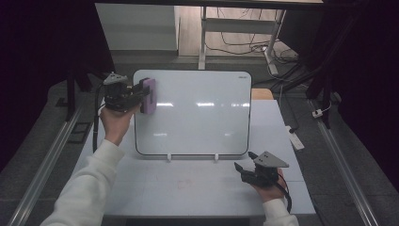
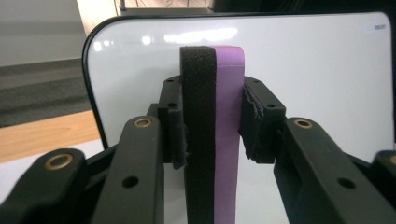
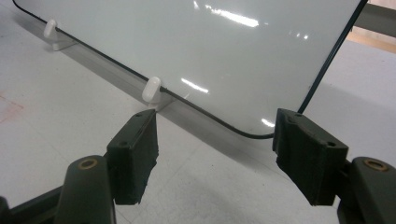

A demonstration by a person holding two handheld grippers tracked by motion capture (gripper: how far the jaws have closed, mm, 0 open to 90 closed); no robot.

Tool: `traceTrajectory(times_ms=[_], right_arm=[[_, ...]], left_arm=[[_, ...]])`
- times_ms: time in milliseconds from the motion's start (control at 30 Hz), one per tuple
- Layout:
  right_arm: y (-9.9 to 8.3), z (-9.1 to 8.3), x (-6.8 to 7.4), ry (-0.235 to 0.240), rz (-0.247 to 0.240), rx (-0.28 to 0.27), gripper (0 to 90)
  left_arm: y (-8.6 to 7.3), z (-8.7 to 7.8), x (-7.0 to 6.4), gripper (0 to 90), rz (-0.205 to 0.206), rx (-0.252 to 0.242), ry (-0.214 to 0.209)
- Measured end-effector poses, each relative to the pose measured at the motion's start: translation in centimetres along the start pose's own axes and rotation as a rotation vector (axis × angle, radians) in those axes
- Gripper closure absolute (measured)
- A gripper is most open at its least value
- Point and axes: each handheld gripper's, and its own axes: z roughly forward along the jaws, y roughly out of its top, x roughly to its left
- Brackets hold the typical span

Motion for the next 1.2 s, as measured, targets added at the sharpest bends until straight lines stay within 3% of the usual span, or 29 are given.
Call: traceTrajectory(times_ms=[267,467,633,833,1000,1100,1200], right_arm=[[0.0,0.0,0.1,-0.002,-0.004,-0.001,30.6],[0.0,0.0,0.0,-0.003,-0.004,0.001,30.6],[0.0,0.0,0.1,-0.003,-0.009,-0.002,30.2],[0.1,-0.1,0.1,-0.002,-0.011,-0.009,30.1],[0.1,-0.2,0.0,-0.001,-0.004,-0.01,30.0],[0.0,-0.2,-0.1,0.001,-0.003,-0.016,29.9],[0.0,-0.3,-0.2,0.001,-0.002,-0.014,29.9]], left_arm=[[0.2,1.6,-1.1,62.6,0.046,0.018,0.055],[0.1,1.6,-1.3,62.2,0.061,0.016,0.057],[-0.2,2.0,-1.8,58.9,0.109,0.035,0.071],[-0.4,2.1,-2.0,53.4,0.119,0.027,0.08],[-0.5,0.8,-1.9,43.5,0.113,0.003,0.032],[-1.2,-0.1,-1.8,37.8,0.086,0.018,-0.043],[-2.3,-1.1,-1.6,35.5,0.088,0.024,-0.079]])
